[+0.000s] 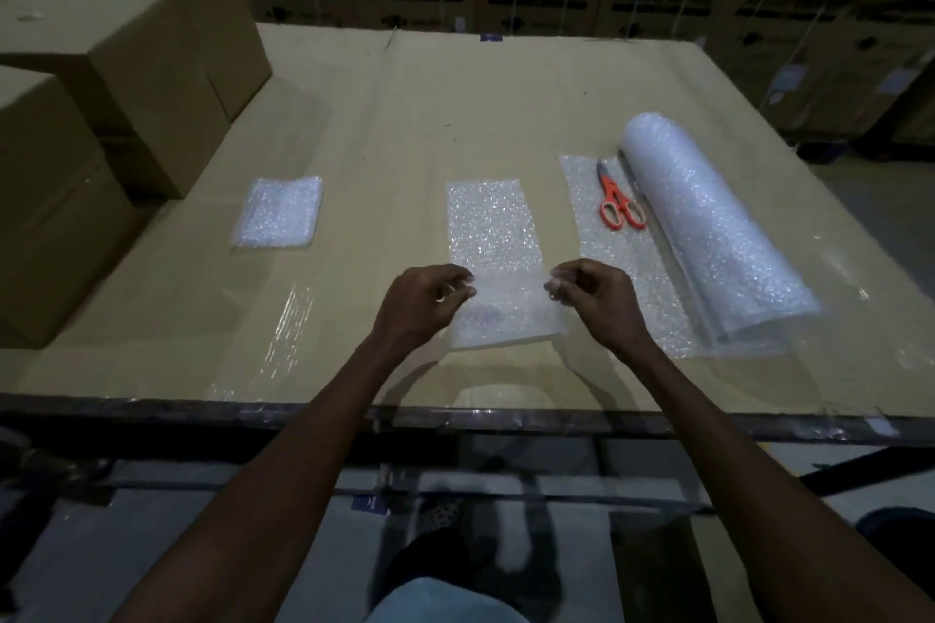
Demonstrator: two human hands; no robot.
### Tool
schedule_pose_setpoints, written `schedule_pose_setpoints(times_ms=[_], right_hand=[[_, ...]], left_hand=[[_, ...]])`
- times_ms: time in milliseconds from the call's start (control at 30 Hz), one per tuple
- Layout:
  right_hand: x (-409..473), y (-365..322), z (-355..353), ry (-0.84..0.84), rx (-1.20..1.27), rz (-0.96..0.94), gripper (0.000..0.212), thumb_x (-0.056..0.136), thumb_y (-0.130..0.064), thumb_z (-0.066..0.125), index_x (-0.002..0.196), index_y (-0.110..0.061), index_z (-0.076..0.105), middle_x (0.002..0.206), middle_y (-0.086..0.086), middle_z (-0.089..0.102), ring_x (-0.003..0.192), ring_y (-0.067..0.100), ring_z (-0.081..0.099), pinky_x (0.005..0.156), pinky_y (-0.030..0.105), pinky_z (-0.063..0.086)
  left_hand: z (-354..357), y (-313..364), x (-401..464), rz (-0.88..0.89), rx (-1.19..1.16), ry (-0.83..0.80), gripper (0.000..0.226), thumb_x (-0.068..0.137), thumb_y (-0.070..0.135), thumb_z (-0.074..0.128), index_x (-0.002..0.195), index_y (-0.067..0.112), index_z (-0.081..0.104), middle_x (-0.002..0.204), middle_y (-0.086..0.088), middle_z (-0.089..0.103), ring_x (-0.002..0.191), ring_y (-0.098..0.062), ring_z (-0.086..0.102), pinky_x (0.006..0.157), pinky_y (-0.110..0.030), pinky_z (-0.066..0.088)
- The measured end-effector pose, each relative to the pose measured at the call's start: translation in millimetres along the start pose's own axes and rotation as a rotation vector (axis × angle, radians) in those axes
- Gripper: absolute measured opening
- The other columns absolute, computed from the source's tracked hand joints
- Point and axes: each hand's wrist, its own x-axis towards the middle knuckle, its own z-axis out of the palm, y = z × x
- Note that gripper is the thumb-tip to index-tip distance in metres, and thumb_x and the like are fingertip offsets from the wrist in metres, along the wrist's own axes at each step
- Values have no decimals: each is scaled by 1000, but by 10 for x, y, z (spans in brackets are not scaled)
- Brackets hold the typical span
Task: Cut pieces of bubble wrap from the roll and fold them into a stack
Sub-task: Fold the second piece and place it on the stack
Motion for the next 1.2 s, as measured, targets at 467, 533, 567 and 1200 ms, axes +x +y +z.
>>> schedule_pose_setpoints(times_ms=[467, 533, 567, 1200], right_hand=[[2264, 416, 475, 57, 167, 289, 11, 91, -1, 72, 89, -11, 74, 75, 4, 72, 64, 10, 66, 63, 25, 55], [2470, 514, 553, 55, 134, 303, 12, 91, 1, 72, 87, -10, 74, 74, 6, 70, 62, 11, 63, 62, 25, 53], [2549, 561, 591, 47, 114, 303, 13, 91, 1, 72, 86, -10, 74, 73, 7, 70, 62, 12, 61, 62, 27, 52], [2324, 879, 1128, -456, -796, -93, 63, 109, -40, 27, 161, -5, 19, 170, 13, 15, 157, 26, 13, 126, 42, 9]], left_hand=[[531, -896, 1080, -165, 300, -273, 76, 100, 60, 6, 158, 12, -9, 165, -3, -18, 149, -10, -20, 124, -37, -8], [559, -977, 1179, -148, 346, -358, 77, 101, 60, 7, 158, 11, -8, 164, -4, -20, 149, -12, -21, 124, -39, -8], [573, -1012, 1227, -136, 372, -400, 75, 102, 57, 10, 158, 10, -7, 164, -5, -19, 151, -14, -19, 124, -39, -8], [953, -1445, 1347, 58, 545, -460, 70, 104, 53, 26, 151, 2, 37, 161, -16, 29, 150, -27, 26, 120, -54, 20]])
